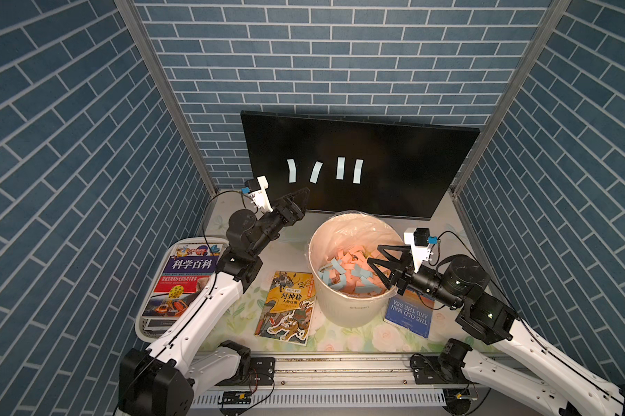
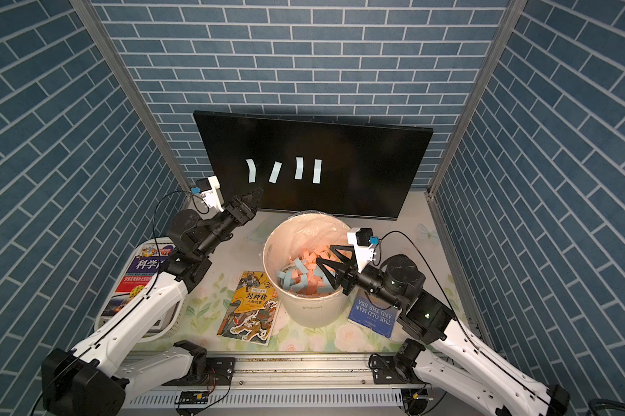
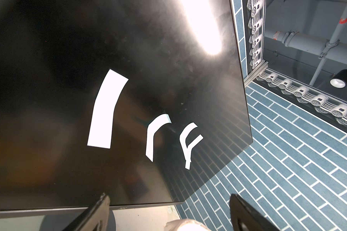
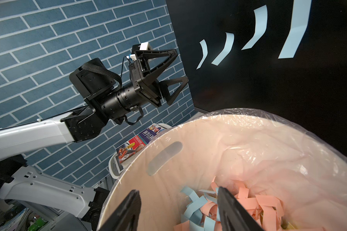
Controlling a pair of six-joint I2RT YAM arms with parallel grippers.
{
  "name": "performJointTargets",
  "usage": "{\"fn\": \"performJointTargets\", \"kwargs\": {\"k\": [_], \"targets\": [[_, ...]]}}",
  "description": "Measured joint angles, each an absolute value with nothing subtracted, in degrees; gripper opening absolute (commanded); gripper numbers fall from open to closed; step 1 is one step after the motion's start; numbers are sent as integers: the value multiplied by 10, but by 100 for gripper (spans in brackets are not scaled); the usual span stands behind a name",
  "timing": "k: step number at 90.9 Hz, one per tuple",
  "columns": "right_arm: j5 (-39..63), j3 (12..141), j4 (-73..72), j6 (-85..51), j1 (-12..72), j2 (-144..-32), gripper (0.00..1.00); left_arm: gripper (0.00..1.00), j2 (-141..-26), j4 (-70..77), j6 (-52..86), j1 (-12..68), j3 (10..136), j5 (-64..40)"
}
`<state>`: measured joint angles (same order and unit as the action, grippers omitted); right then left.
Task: Remove the sticky note from the monitor
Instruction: Tear off the sticky note from the monitor.
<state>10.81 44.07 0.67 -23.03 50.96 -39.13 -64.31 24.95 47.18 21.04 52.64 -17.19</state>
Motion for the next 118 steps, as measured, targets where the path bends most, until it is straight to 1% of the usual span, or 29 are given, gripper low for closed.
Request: {"fn": "performJointTargets", "kwargs": {"k": [29, 61, 87, 118], "targets": [[111, 436, 4, -238, 510, -367, 65, 97, -701, 276, 493, 210, 550, -161], [107, 433, 6, -238, 510, -335, 65, 95, -735, 333, 528, 208, 558, -166], [105, 432, 7, -238, 510, -322, 66, 94, -775, 379, 580, 182, 562, -199], [103, 431, 8, -238, 510, -322, 66, 90, -795, 423, 631, 146, 562, -232]]}}
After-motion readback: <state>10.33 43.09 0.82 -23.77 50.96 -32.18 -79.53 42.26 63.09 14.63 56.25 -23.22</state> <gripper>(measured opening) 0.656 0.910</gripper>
